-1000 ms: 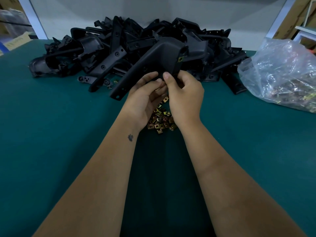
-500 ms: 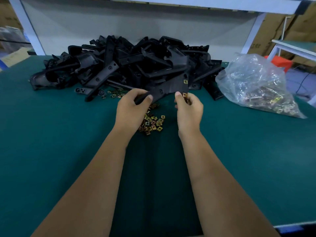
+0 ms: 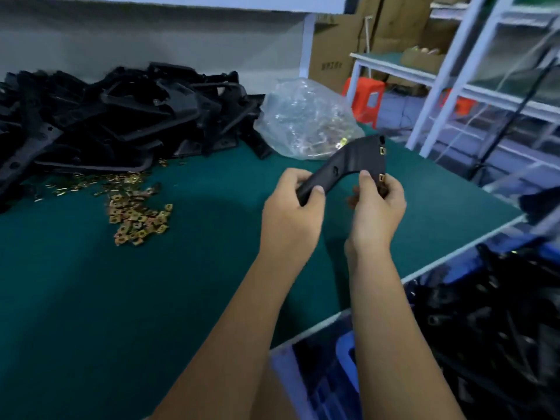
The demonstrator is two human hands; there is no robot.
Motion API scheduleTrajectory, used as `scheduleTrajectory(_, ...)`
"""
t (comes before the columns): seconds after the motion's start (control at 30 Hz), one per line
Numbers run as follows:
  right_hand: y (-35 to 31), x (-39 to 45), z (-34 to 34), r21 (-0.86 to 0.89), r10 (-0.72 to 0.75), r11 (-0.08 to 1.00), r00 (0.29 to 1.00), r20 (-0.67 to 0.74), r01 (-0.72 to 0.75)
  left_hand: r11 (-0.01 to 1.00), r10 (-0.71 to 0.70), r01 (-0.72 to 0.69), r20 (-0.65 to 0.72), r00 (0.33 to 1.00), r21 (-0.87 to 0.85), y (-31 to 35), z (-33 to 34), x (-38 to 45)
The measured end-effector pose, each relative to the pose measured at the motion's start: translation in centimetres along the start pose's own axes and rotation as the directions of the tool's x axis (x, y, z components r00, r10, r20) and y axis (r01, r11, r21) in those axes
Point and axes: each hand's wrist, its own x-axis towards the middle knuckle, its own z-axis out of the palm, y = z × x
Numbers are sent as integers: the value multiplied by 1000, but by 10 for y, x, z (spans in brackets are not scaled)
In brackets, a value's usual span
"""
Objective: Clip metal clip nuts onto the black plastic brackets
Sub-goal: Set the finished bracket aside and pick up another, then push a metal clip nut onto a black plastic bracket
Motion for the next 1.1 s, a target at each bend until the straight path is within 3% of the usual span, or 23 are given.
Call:
scheduleTrajectory(0.13,-27,32,-96,-116,-136,987,965,-223,112,995,73,-55,225,972,-84,22,85,-43)
scheduleTrajectory(0.27,-37,37,-188,-96,-157,987,908,-387,130,982,172,-110,489,855,-152,25,141,-92)
scheduleTrajectory(0.33,-28,34,-228,-117,-134,989,896,-422,93,990,122,-52,589,799,-133,9,159,-111)
scheduleTrajectory(0.43,-4,23,-280,-338,-56,936,909,-412,-95,984,-115,175,720,684,-9,-32,175,-132)
scheduleTrajectory(0.5,12,16,-305,-474,9,861,937,-349,-185,969,-227,222,754,616,110,-64,177,-142)
scheduleTrajectory(0.67,37,11,-328,-747,84,610,959,-270,-264,927,-372,260,757,537,271,-114,169,-157)
scheduleTrajectory(0.77,42,15,-323,-900,59,282,942,-329,-332,902,-431,197,805,407,383,-126,164,-156)
scheduleTrajectory(0.8,41,18,-320,-922,12,185,939,-344,-340,900,-435,171,810,392,401,-126,163,-154)
scheduleTrajectory(0.87,34,24,-301,-928,-88,179,934,-345,-326,912,-408,159,796,448,378,-115,162,-144)
scheduleTrajectory(1.03,4,41,-216,-834,-167,547,967,-194,-73,988,-153,97,757,635,119,-47,162,-108)
scheduleTrajectory(1.1,-12,45,-173,-756,-215,653,967,-134,40,997,-61,70,666,744,13,-21,150,-90)
